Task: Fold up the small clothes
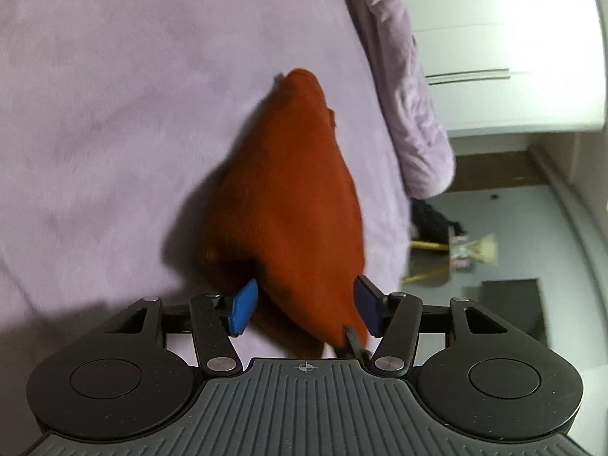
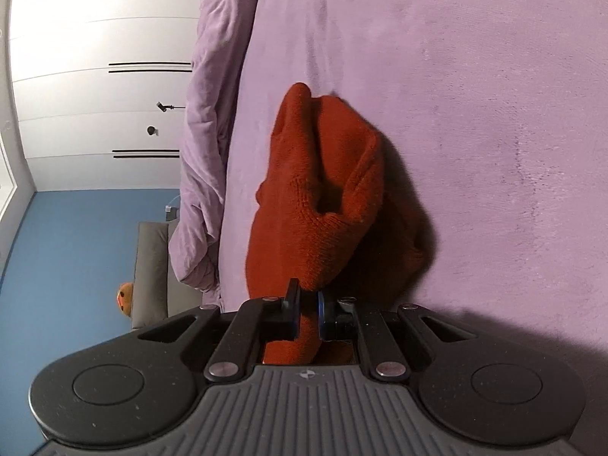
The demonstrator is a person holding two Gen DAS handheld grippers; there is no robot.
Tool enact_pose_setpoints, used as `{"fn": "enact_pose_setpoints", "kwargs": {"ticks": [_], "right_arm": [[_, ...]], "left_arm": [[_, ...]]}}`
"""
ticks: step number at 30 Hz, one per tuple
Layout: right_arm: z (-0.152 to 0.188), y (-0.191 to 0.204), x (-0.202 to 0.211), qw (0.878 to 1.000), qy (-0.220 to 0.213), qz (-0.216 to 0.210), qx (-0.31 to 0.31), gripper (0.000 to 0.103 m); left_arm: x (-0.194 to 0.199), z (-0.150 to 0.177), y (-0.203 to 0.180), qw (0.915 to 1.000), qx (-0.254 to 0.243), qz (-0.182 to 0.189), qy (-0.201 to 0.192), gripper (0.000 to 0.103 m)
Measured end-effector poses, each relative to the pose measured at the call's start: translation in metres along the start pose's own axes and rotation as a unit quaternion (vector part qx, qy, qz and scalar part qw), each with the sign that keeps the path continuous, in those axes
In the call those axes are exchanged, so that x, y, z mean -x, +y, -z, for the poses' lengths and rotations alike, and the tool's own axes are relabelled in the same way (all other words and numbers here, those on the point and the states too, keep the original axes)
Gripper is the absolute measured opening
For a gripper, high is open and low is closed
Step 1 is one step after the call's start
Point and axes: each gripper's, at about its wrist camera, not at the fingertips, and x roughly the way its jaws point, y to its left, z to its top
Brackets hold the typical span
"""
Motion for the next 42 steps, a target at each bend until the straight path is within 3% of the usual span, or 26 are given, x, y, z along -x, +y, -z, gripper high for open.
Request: {"fn": "enact_pose_setpoints", "kwargs": {"ticks": [2, 6, 9, 10, 12, 13, 17, 18, 20, 22, 23, 26, 28, 30, 36, 42], "right_arm": [[-0.002, 0.001, -0.003, 1.0, -0.001, -0.002, -0.001, 0.008], [-0.002, 0.0, 0.0, 0.999, 0.003, -0.031, -0.011, 0.008], [-0.004, 0.0, -0.003, 0.999, 0.005, -0.039, -0.006, 0.008], [-0.005, 0.0, -0.004, 1.0, 0.006, -0.024, 0.003, 0.008], [-0.004, 0.007, -0.007, 0.996, 0.006, 0.06, 0.064, 0.008], [-0.001, 0.013, -0.01, 0.987, 0.004, 0.112, 0.117, 0.007], [0.014, 0.037, -0.005, 0.957, -0.004, 0.169, 0.235, 0.011], [0.017, 0.046, -0.002, 0.949, -0.009, 0.184, 0.257, 0.017], [0.025, 0.066, 0.008, 0.923, -0.038, 0.213, 0.318, 0.019], [0.034, 0.082, 0.012, 0.899, -0.066, 0.229, 0.366, 0.019], [0.038, 0.09, 0.013, 0.89, -0.076, 0.228, 0.388, 0.019], [0.048, 0.103, 0.001, 0.868, -0.074, 0.223, 0.438, 0.02], [0.05, 0.103, -0.013, 0.859, -0.062, 0.228, 0.454, 0.02], [0.049, 0.093, -0.028, 0.847, -0.039, 0.263, 0.461, 0.018], [0.057, 0.082, -0.034, 0.81, -0.028, 0.28, 0.514, 0.018], [0.059, 0.077, -0.044, 0.792, -0.021, 0.281, 0.542, 0.018]], "left_arm": [[-0.005, -0.005, 0.002, 0.9998, 0.001, -0.018, -0.011, 0.058], [-0.005, -0.009, 0.004, 0.9989, -0.005, -0.04, -0.022, 0.039], [-0.004, -0.01, 0.001, 0.9974, -0.03, -0.062, -0.021, 0.037], [-0.004, -0.009, 0.0, 0.9967, -0.037, -0.069, -0.018, 0.037], [-0.006, -0.008, -0.005, 0.9942, -0.058, -0.09, -0.011, 0.037], [-0.006, -0.008, -0.008, 0.9925, -0.071, -0.099, -0.011, 0.037], [0.0, -0.006, -0.029, 0.9806, -0.132, -0.145, 0.0, 0.039], [0.004, -0.005, -0.037, 0.9747, -0.156, -0.16, -0.005, 0.05], [0.014, 0.002, -0.054, 0.9543, -0.22, -0.198, -0.043, 0.065], [0.017, 0.008, -0.074, 0.9308, -0.284, -0.217, -0.075, 0.068], [0.014, 0.01, -0.081, 0.9237, -0.304, -0.219, -0.079, 0.071], [-0.005, 0.012, -0.088, 0.9152, -0.331, -0.223, -0.056, 0.072], [-0.019, 0.014, -0.087, 0.9032, -0.34, -0.258, -0.042, 0.069], [-0.03, 0.017, -0.081, 0.8924, -0.353, -0.279, -0.033, 0.072], [-0.037, 0.021, -0.07, 0.876, -0.379, -0.297, -0.034, 0.082], [-0.037, 0.029, -0.066, 0.8623, -0.398, -0.311, -0.039, 0.088]]}}
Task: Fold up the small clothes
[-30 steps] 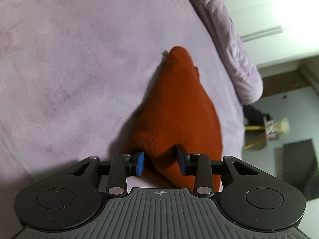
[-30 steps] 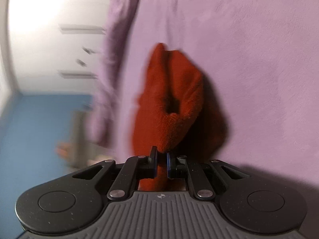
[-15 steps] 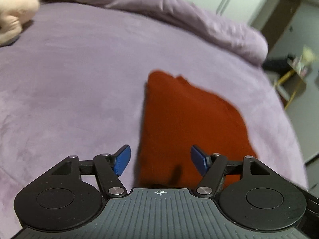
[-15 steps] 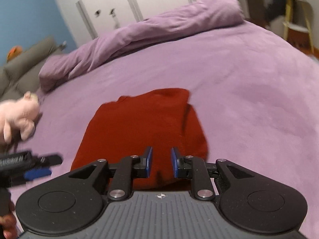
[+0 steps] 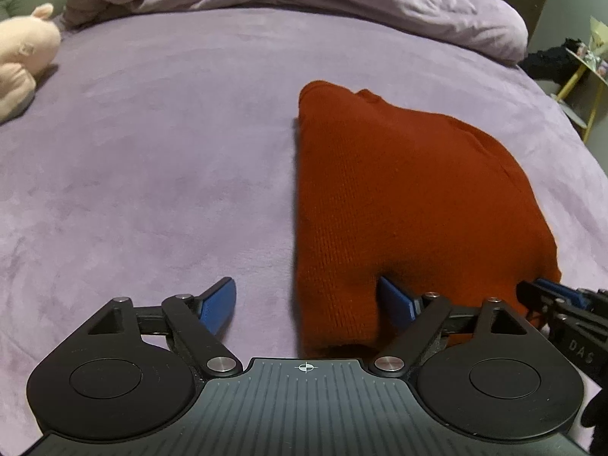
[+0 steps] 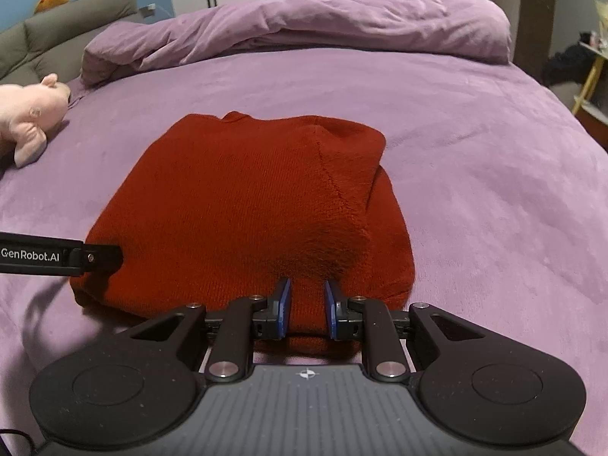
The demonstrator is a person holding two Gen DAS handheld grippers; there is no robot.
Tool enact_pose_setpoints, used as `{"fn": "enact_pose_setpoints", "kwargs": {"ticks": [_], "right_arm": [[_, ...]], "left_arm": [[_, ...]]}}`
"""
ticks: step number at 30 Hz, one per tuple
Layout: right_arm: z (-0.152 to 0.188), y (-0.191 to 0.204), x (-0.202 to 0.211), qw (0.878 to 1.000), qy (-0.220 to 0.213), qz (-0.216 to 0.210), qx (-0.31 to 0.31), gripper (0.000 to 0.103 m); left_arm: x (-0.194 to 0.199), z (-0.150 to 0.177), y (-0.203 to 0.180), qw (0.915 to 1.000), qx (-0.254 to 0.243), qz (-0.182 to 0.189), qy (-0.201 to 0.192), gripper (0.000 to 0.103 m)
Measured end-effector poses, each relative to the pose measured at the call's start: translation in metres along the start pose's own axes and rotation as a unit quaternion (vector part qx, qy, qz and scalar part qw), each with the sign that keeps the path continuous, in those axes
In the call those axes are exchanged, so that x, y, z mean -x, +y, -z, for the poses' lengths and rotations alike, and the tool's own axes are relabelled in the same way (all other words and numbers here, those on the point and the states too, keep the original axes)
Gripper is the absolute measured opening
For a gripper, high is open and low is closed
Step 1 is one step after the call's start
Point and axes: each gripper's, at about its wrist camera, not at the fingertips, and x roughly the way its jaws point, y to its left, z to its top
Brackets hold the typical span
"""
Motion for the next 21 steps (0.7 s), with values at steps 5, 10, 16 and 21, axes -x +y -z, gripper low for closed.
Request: {"fn": "enact_pose_setpoints", "kwargs": {"ticks": [5, 10, 16, 21], "right_arm": [[0.002, 0.005, 0.02, 1.0, 0.026, 0.0, -0.01, 0.022], [0.013, 0.005, 0.047, 0.995, 0.077, -0.004, -0.059, 0.062], [0.005, 0.016, 0.078, 0.996, 0.076, -0.001, -0.05, 0.09], [-0.004, 0.029, 0.09, 0.997, 0.073, 0.018, -0.035, 0.099]], "left_arm": [[0.03, 0.005, -0.003, 0.9999, -0.008, -0.011, -0.003, 0.088], [0.065, 0.014, -0.011, 0.9989, -0.024, -0.026, -0.032, 0.097], [0.088, 0.011, -0.015, 0.9988, -0.022, -0.034, -0.028, 0.098], [0.103, 0.013, -0.016, 0.9979, -0.032, -0.034, -0.045, 0.099]]}}
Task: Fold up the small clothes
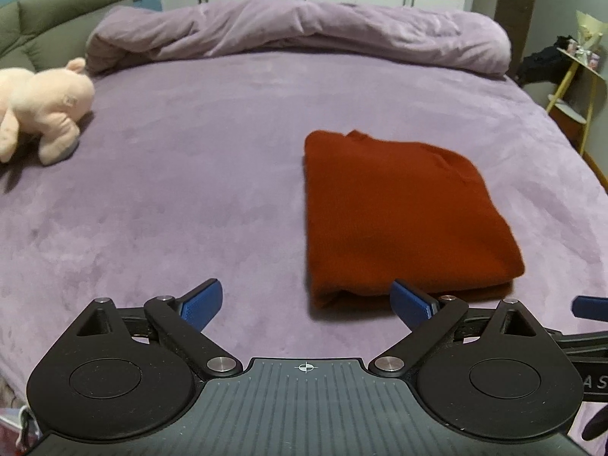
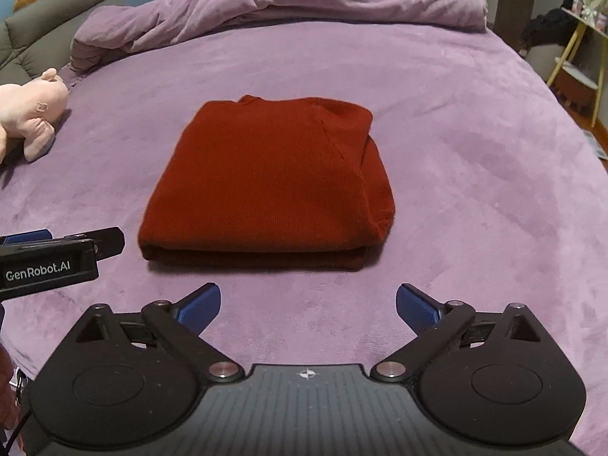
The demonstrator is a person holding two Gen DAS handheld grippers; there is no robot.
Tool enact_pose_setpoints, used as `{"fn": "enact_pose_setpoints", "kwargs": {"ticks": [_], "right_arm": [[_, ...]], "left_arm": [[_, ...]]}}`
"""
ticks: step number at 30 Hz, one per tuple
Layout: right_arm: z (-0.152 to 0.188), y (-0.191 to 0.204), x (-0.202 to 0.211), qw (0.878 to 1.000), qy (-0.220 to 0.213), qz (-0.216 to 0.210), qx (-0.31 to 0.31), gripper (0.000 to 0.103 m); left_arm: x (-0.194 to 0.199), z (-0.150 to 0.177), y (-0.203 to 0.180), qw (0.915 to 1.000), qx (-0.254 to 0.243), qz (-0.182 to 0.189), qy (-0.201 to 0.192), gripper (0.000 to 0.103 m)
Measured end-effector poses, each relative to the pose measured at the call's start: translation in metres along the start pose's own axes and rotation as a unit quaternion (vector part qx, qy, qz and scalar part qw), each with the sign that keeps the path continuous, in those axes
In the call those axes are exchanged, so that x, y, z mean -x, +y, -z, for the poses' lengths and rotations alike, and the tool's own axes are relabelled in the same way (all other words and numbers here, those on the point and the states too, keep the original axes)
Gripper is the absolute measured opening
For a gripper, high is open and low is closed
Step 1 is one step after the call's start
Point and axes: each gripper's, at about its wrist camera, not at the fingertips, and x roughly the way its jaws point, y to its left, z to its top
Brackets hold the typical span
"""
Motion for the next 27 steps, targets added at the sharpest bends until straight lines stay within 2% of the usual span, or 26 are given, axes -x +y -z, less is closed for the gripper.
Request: {"fn": "enact_pose_setpoints", "kwargs": {"ticks": [3, 7, 27], "right_arm": [[-0.0003, 0.0033, 0.0054, 1.0, 0.0, -0.004, 0.0, 0.099], [-0.0005, 0.0077, 0.0046, 1.0, 0.016, 0.014, 0.005, 0.099], [0.0033, 0.0094, 0.0037, 0.999, 0.027, 0.035, -0.001, 0.099]], "left_arm": [[0.0042, 0.0006, -0.0029, 0.9999, -0.012, -0.004, 0.002, 0.099], [0.0045, -0.0004, -0.0061, 0.9996, -0.024, -0.006, 0.017, 0.099], [0.0053, 0.0036, -0.0104, 0.999, -0.02, -0.003, 0.041, 0.099]]}}
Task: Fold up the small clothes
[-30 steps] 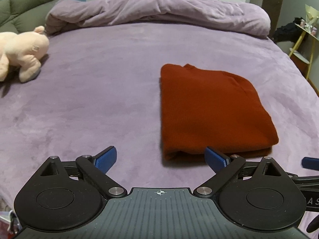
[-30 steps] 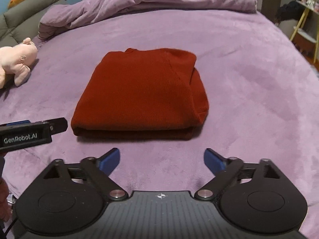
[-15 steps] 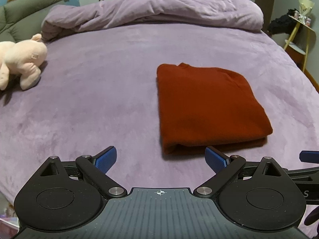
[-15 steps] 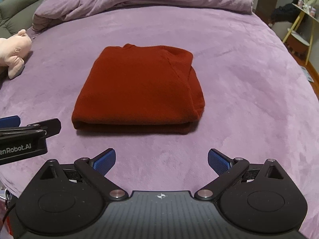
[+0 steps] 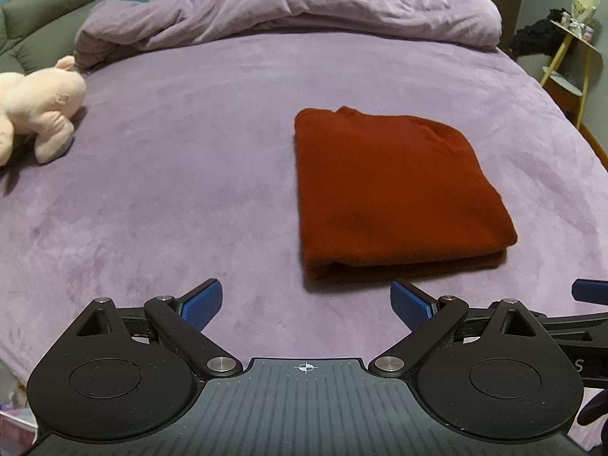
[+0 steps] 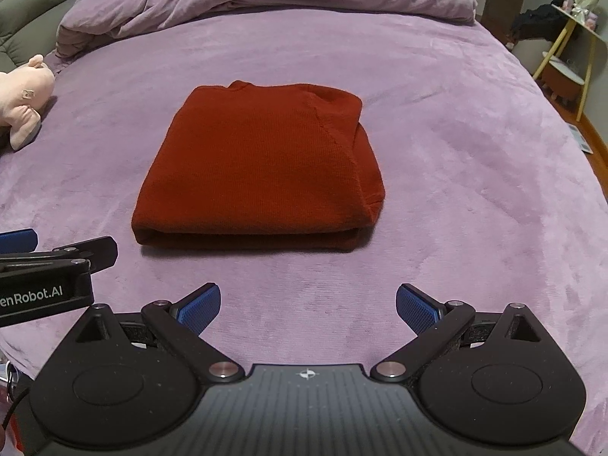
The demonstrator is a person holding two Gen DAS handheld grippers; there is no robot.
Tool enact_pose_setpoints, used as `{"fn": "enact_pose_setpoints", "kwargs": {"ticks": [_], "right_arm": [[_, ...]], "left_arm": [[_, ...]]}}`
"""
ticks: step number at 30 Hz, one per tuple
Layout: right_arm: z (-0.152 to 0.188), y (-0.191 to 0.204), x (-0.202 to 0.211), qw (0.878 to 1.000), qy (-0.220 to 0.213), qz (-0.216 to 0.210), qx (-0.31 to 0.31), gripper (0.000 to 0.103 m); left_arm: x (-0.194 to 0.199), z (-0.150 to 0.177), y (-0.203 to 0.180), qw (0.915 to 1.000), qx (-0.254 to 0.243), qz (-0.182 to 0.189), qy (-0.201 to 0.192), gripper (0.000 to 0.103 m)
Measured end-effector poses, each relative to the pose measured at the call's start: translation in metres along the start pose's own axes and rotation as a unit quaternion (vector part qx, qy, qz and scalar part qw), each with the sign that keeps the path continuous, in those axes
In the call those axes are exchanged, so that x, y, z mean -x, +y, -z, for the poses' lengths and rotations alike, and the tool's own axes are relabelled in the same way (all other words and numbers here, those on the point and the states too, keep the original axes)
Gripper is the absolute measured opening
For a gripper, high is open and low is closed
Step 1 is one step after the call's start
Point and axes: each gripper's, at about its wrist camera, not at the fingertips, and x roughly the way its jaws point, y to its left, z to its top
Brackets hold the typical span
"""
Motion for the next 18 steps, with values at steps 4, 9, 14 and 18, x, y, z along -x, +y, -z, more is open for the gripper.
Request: {"fn": "enact_pose_setpoints", "kwargs": {"ticks": [4, 9, 14, 18], "right_arm": [[-0.0001, -0.0003, -0.0005, 1.0, 0.0, 0.003, -0.004, 0.099], [-0.0008, -0.0025, -0.001, 1.0, -0.001, 0.008, -0.006, 0.099], [-0.0008, -0.0052, -0.0004, 1.0, -0.001, 0.002, -0.015, 0.099], [-0.0008, -0.0062, 0.0006, 1.0, -0.004, 0.003, -0.017, 0.099]], "left_arm": [[-0.0007, 0.0009, 0.0008, 1.0, 0.002, -0.003, 0.004, 0.099], [-0.0025, 0.0018, 0.0038, 0.9999, 0.007, -0.003, 0.01, 0.099], [-0.0018, 0.0026, 0.0022, 0.9999, 0.003, -0.006, 0.011, 0.099], [-0.0021, 0.0027, 0.0017, 0.9999, 0.002, -0.005, 0.012, 0.099]]}}
